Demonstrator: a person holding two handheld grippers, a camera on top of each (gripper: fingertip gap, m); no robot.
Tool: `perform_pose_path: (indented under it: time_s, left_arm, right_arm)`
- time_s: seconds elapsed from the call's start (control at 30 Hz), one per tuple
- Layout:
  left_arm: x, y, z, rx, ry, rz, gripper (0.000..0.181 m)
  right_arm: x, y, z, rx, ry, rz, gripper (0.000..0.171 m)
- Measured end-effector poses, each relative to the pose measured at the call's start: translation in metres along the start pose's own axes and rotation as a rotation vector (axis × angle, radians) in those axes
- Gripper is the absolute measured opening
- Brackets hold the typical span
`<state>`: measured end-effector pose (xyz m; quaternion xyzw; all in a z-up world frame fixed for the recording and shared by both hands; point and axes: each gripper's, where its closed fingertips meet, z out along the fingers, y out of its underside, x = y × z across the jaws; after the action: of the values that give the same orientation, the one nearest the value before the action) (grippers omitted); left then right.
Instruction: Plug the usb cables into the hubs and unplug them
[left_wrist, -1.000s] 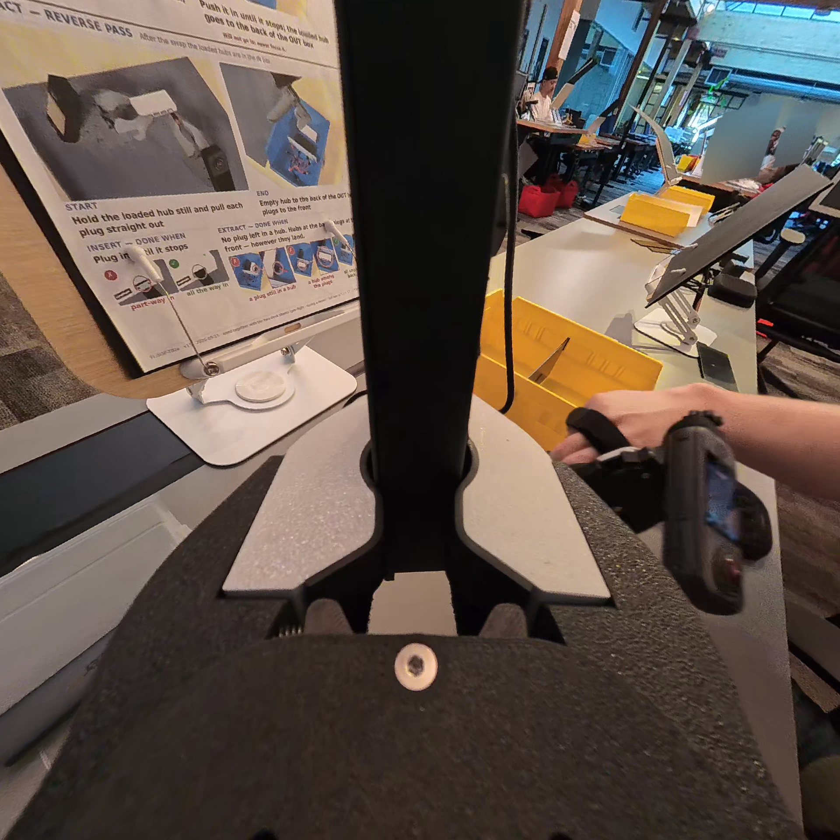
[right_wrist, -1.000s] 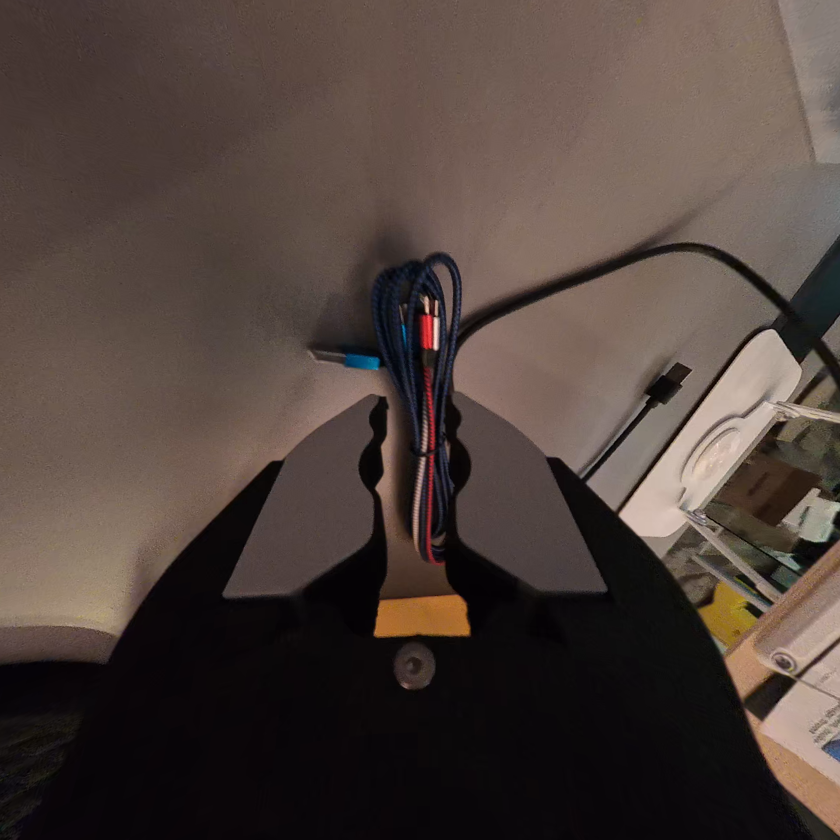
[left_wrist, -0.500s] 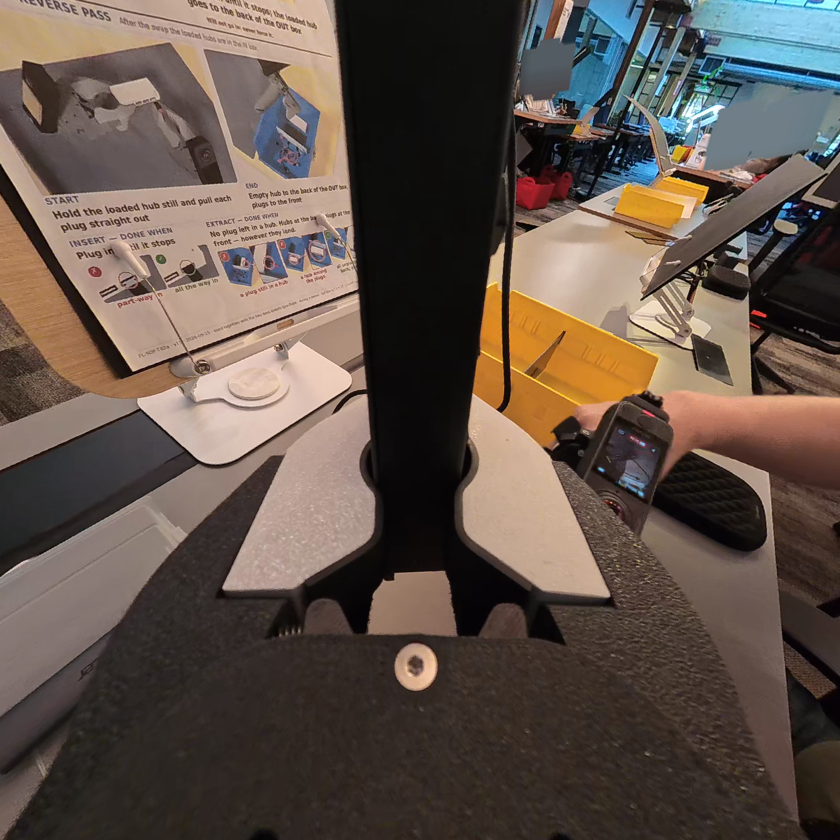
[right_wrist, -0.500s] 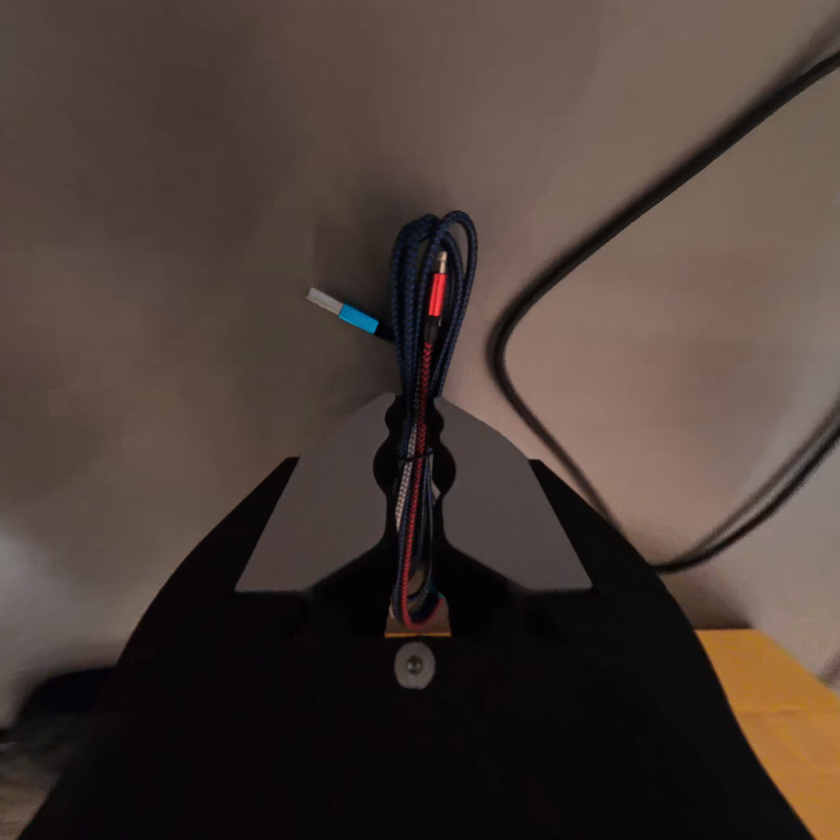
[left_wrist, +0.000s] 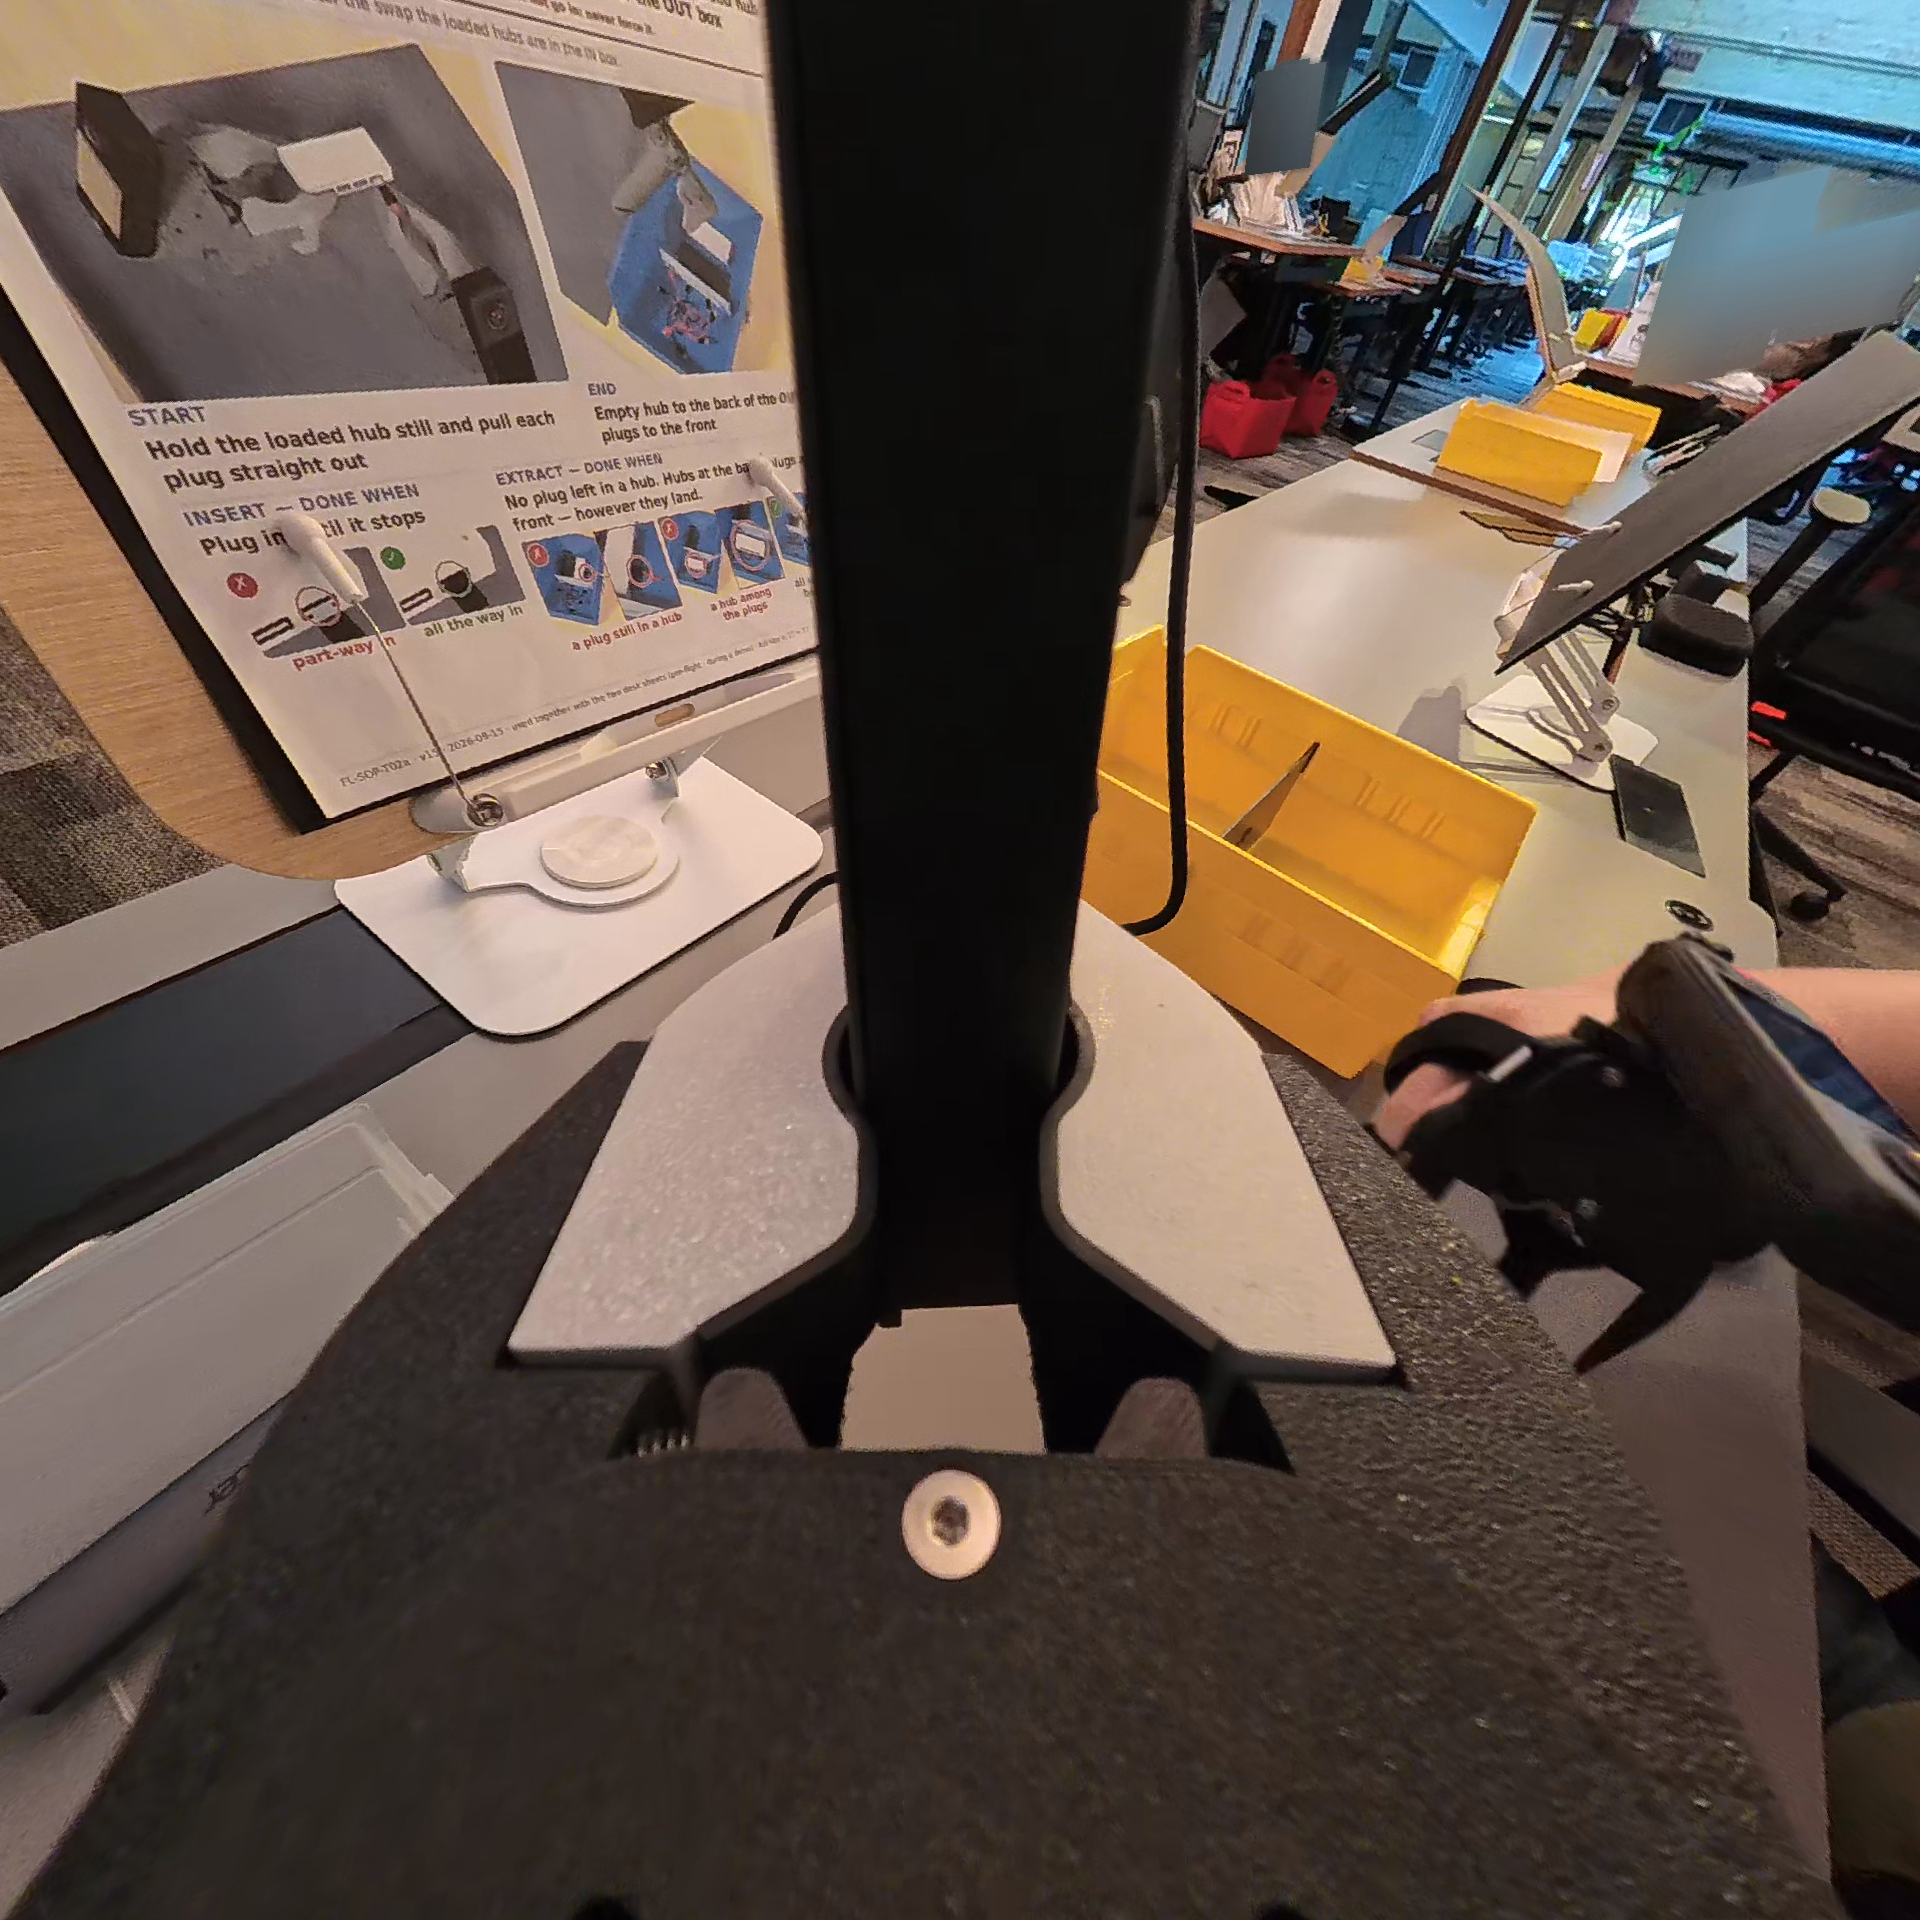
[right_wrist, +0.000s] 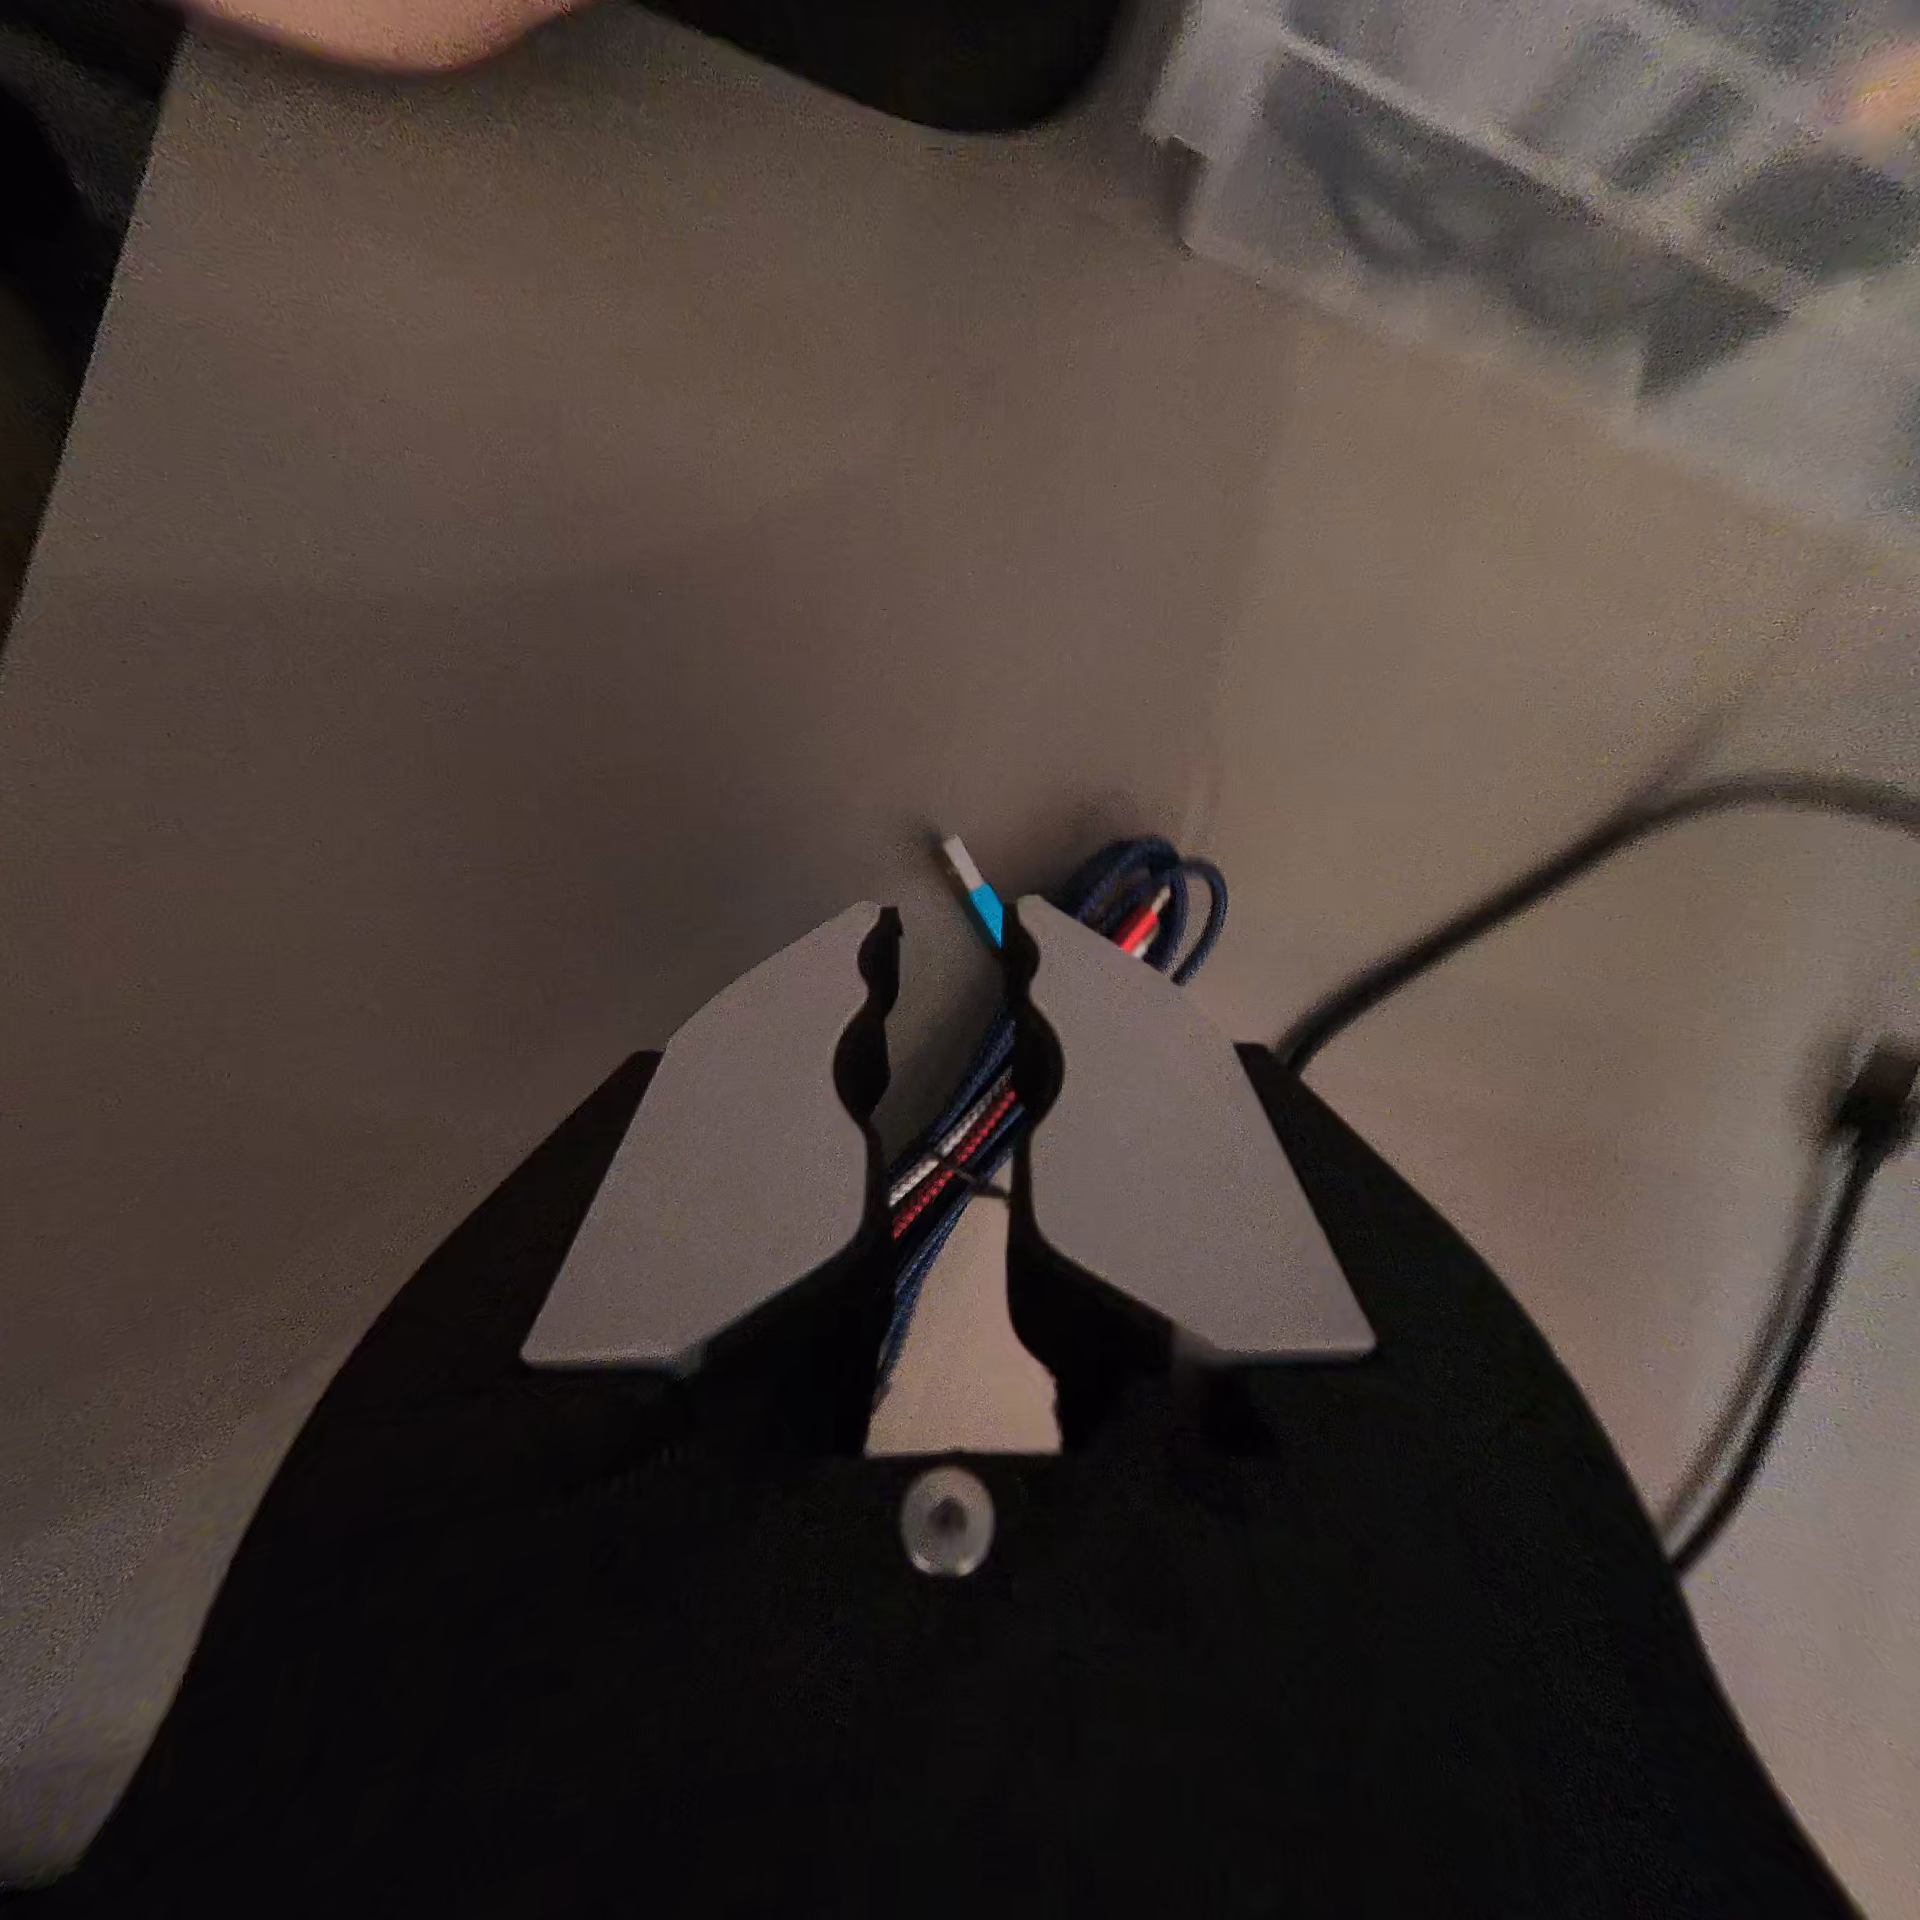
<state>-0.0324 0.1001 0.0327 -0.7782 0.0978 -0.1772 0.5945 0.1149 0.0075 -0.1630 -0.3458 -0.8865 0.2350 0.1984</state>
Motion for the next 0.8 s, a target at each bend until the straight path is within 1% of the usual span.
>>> perform_pose_path:
  time_s: [0.03,0.1,0.27,0.4,0.5,0.7,0.73,0.8]
  left_arm:
    - [0.000,0.000,0.001,-0.002,-0.001,0.000,0.027]
    - [0.000,0.001,0.002,-0.008,-0.004,0.002,0.027]
    - [0.000,0.004,0.006,-0.028,-0.010,0.014,0.027]
    - [-0.001,0.005,0.007,-0.034,-0.008,0.015,0.027]
    - [-0.002,0.005,0.008,-0.031,-0.005,0.013,0.027]
    - [-0.001,0.004,0.010,-0.021,0.001,0.028,0.027]
    - [0.000,0.002,0.011,-0.013,0.004,0.036,0.027]
    - [0.003,-0.001,0.011,0.003,0.011,0.051,0.027]
  right_arm:
    - [-0.002,-0.001,0.002,0.003,0.008,-0.092,0.019]
    - [0.001,0.007,0.011,-0.056,0.005,-0.175,0.019]
    - [0.007,0.014,0.029,-0.145,-0.097,-0.244,0.018]
    - [0.006,0.028,0.037,-0.245,-0.165,-0.291,0.016]
    - [0.006,0.031,0.037,-0.269,-0.202,-0.258,0.013]
    - [0.002,0.032,0.034,-0.207,-0.264,-0.117,0.008]
    - [0.002,0.027,0.032,-0.156,-0.262,-0.088,0.008]
    - [0.004,0.002,0.017,0.026,-0.256,-0.026,0.008]
